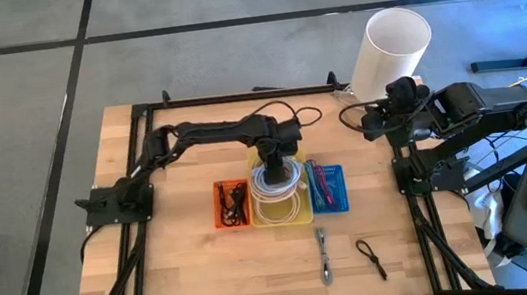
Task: Pick & Place USB Port
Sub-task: Put the light blue usb cable into the yellow bin, then put the black usb cable into the orange bin
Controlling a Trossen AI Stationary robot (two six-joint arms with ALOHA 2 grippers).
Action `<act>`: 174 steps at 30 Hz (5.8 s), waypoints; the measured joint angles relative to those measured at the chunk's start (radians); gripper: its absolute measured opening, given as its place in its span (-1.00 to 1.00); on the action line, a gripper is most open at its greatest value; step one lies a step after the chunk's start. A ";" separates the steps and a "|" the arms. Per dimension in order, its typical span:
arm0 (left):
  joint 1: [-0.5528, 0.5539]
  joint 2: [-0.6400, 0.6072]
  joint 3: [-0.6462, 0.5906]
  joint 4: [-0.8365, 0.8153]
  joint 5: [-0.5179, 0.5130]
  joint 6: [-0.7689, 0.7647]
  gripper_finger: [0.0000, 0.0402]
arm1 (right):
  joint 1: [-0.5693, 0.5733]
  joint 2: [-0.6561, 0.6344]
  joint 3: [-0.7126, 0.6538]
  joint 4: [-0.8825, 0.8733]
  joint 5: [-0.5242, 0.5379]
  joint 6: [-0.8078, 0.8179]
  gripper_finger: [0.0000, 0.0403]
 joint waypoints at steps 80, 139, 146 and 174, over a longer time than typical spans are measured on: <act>0.082 -1.144 -0.811 0.683 -0.168 -0.337 0.01 | 0.728 0.636 -0.476 0.809 -0.850 0.891 -0.15; 0.082 -0.924 -0.733 1.360 0.164 -0.512 0.01 | 0.121 0.236 0.063 0.898 -0.180 -0.672 -0.86; 0.078 -0.796 -0.596 1.361 0.356 -0.513 0.01 | 0.045 0.242 0.063 0.990 -0.316 -0.765 -0.86; 0.045 -0.726 -0.537 1.416 0.467 -0.520 0.01 | -0.078 0.249 0.063 1.092 -0.482 -0.887 -0.86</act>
